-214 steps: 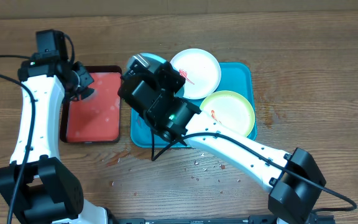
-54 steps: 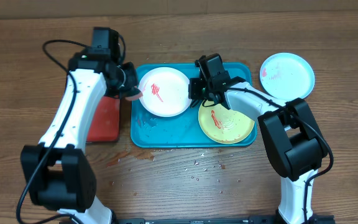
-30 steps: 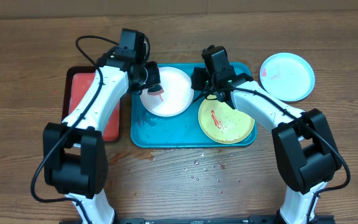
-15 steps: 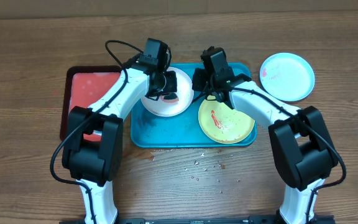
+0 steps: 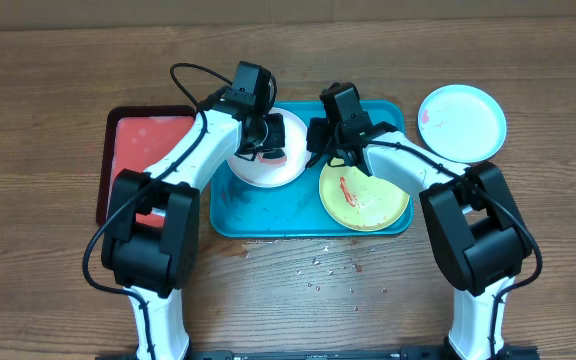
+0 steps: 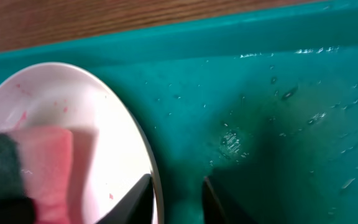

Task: Clean dirty plates on tray and stack at the side
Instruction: 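Hold the white plate with the right gripper and scrub it with the sponge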

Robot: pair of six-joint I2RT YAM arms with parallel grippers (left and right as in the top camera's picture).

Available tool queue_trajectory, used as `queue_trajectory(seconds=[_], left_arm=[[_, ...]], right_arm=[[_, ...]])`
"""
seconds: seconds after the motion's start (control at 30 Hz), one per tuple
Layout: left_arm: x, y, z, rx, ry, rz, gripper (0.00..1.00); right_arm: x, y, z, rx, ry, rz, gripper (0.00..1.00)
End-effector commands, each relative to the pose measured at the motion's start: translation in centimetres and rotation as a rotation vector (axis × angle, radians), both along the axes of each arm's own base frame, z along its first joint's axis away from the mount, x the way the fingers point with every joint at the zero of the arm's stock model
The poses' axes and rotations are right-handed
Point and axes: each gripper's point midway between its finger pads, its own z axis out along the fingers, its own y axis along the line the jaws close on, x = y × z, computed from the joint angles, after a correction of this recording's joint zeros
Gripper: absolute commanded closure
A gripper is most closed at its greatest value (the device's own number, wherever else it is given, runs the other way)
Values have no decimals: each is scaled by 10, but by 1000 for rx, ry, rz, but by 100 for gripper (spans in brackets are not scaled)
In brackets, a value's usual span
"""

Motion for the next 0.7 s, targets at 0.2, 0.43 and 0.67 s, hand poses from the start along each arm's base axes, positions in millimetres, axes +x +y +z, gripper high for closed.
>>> queue_trajectory(seconds=[0.2, 0.43, 0.67], left_arm=[[-6, -5, -25, 2, 50, -34, 96], [-2, 8, -28, 74, 36, -8, 96], [9, 74, -26, 437, -42, 69, 96]], right_arm=[[-9, 3, -31, -16, 58, 23, 87], [-9, 3, -34, -19, 64, 23, 96], [-9, 1, -35, -20, 66, 19, 96]])
